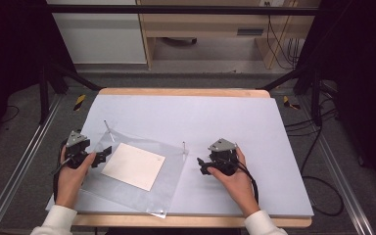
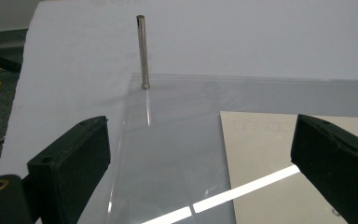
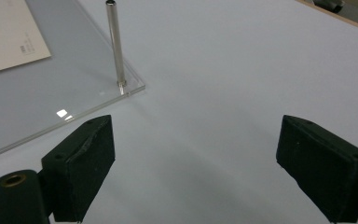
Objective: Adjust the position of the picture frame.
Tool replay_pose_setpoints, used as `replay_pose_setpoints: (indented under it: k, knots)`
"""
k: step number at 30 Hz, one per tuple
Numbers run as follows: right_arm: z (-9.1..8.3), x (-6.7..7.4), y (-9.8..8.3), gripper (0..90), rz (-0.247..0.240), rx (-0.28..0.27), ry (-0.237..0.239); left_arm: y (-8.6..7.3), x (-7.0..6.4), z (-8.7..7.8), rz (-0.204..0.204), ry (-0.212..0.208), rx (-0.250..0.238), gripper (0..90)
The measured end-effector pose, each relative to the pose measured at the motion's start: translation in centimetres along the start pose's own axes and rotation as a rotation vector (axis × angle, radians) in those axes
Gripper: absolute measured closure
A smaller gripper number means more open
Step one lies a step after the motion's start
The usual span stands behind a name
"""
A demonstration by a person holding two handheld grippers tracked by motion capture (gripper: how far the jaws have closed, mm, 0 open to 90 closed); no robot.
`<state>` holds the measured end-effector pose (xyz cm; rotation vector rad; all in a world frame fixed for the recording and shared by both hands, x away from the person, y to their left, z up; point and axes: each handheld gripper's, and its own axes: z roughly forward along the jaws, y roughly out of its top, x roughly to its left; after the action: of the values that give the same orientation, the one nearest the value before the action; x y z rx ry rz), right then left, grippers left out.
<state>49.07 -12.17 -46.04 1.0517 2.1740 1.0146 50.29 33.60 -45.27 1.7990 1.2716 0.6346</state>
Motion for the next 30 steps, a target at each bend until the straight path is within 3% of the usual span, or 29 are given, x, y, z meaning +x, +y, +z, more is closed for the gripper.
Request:
replay_pose_setpoints:
  k: [5, 11, 15, 18, 22, 25, 27, 30]
  knots:
    - [-0.1, -0.1, 0.0, 13.0, 0.004, 0.018, -0.022, 0.2, -0.1, 0.0, -0.001, 0.012, 0.011, 4.9]
    - [-0.3, 0.2, 0.4, 16.8, 0.012, 0.029, -0.006, 0.2, -0.5, 0.1, 0.007, 0.016, 0.025, 5.4]
    - [-0.2, 0.8, 1.2, 20.3, 0.024, 0.024, 0.043, 0.2, -0.9, 0.2, 0.024, 0.024, 0.018, 5.6]
    - [0.2, 1.1, 2.0, 20.3, 0.017, -0.004, 0.118, 0.1, -1.0, 0.4, 0.028, 0.028, 0.012, 6.0]
    - [2.0, 1.8, 3.0, 32.4, -0.019, 0.032, 0.139, 0.2, -1.0, 0.3, 0.039, 0.032, 0.014, 6.8]
    - [3.4, 2.6, 3.9, 41.8, -0.012, 0.036, 0.155, 0.3, -0.9, 0.0, 0.033, 0.037, 0.007, 7.7]
    - [4.4, 3.1, 4.4, 46.6, -0.034, 0.07, 0.14, 0.3, -0.8, -0.1, 0.027, 0.042, 0.002, 8.4]
    - [5.4, 3.5, 4.9, 55.4, -0.023, 0.062, 0.133, 0.3, -0.5, -0.2, 0.018, 0.043, 0.002, 9.4]
